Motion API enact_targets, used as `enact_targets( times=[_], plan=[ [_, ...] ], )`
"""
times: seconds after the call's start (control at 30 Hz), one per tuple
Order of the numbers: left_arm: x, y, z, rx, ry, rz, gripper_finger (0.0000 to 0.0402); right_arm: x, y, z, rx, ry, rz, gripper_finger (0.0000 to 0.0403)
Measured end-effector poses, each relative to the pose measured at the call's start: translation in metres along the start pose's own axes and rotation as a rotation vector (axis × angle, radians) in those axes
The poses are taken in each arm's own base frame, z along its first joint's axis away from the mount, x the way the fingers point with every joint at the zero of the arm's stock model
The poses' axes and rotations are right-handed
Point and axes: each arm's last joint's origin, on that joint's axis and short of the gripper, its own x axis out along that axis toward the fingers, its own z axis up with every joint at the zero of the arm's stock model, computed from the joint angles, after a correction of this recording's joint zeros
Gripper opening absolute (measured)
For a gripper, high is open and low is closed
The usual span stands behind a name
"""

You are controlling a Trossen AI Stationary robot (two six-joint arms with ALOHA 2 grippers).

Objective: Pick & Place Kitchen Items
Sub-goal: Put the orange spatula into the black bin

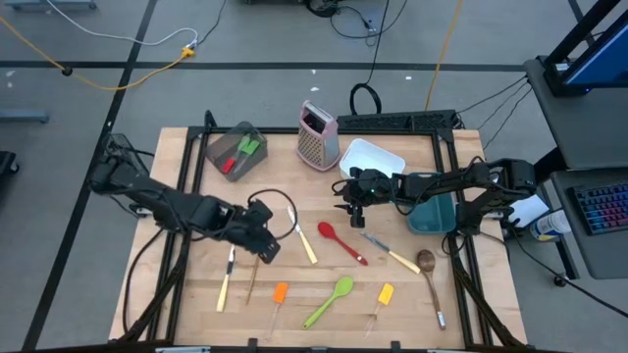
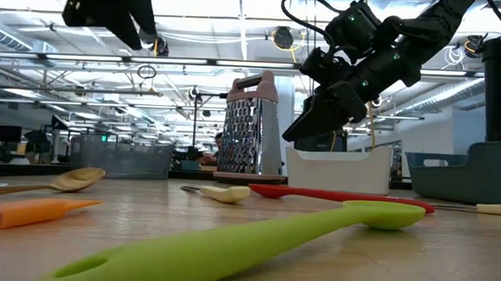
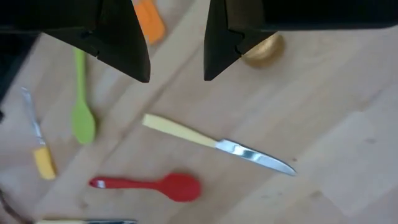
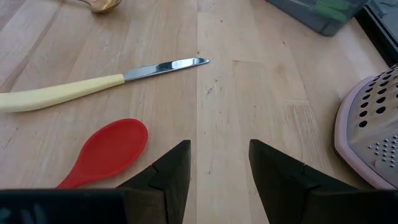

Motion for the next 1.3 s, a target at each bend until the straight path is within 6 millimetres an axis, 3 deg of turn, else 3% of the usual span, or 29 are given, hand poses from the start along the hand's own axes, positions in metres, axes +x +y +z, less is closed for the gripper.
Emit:
enact_targets(
  times=[0.17, 0.37, 0.7, 0.9, 1.1, 1.3],
  plan=[
    [0.000, -0.011, -0.015, -0.027, -0.021, -0.024, 0.0152, 0.000, 0.000, 0.000, -0.001, 0.000, 0.000, 0.0155],
    [0.013, -0.027, -0.040, -0.022, 0.014, -0.032, 0.0152, 0.000, 0.000, 0.000, -0.002, 0.000, 0.000, 0.0155],
    [0.065, -0.060, -0.079, -0.019, 0.153, -0.119, 0.0152, 0.000, 0.000, 0.001, -0.041, -0.007, -0.002, 0.0155],
    [0.100, -0.063, -0.098, -0.004, 0.316, -0.092, 0.0152, 0.000, 0.000, 0.002, -0.099, -0.017, -0.004, 0.0155],
    [0.122, -0.054, -0.099, -0.030, 0.306, 0.015, 0.0152, 0.000, -0.001, 0.006, -0.142, -0.062, -0.017, 0.0155],
    [0.129, -0.051, -0.086, -0.162, 0.240, 0.054, 0.0152, -0.001, -0.002, 0.011, -0.146, -0.112, -0.031, 0.0155]
  ],
)
